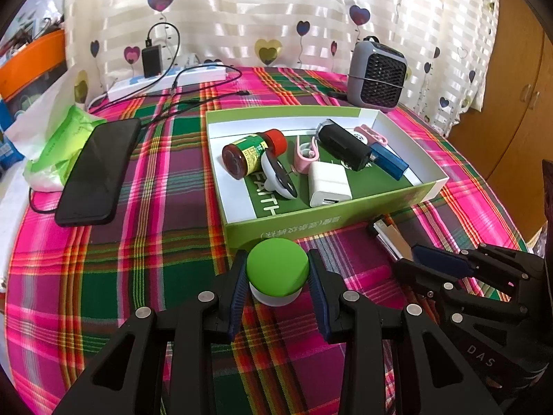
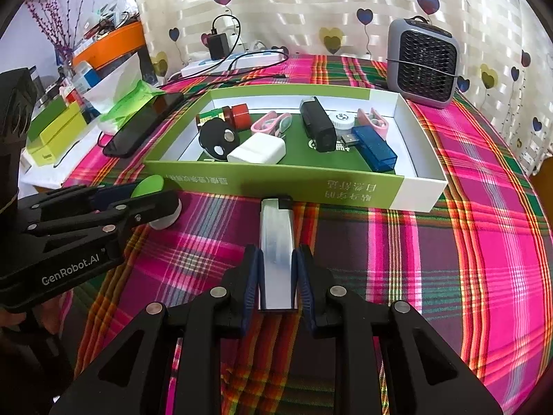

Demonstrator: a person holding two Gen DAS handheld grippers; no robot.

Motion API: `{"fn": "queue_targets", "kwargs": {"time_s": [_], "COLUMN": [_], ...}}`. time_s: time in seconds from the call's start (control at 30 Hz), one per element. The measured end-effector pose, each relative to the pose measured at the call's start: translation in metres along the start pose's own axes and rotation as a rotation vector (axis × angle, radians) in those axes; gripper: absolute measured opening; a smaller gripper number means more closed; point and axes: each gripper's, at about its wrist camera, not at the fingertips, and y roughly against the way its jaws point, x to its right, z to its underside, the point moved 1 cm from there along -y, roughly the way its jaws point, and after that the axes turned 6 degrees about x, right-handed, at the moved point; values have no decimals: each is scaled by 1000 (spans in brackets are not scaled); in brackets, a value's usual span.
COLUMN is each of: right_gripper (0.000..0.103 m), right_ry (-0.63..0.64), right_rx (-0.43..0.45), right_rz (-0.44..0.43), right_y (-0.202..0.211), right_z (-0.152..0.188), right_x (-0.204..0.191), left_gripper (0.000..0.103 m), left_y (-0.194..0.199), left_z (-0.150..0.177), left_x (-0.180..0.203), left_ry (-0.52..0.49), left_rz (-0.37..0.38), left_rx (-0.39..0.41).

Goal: Organize rigid objects
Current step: 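Lift the green lid and silver tube and carry both toward the box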

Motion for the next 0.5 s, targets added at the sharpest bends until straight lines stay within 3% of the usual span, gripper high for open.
{"fn": "queue_targets", "kwargs": {"time_s": [0.5], "right_gripper": [24], "right_ry": [-15], "right_rx": [10], "right_rz": [-19], "right_y": [6], "right_z": [3], "right_x": [7], "left_gripper": [32], "left_y": [2], "left_z": [0], "left_x": [1], "left_ry": [-1], "left_rz": [-1], "left_rx": [2]}}
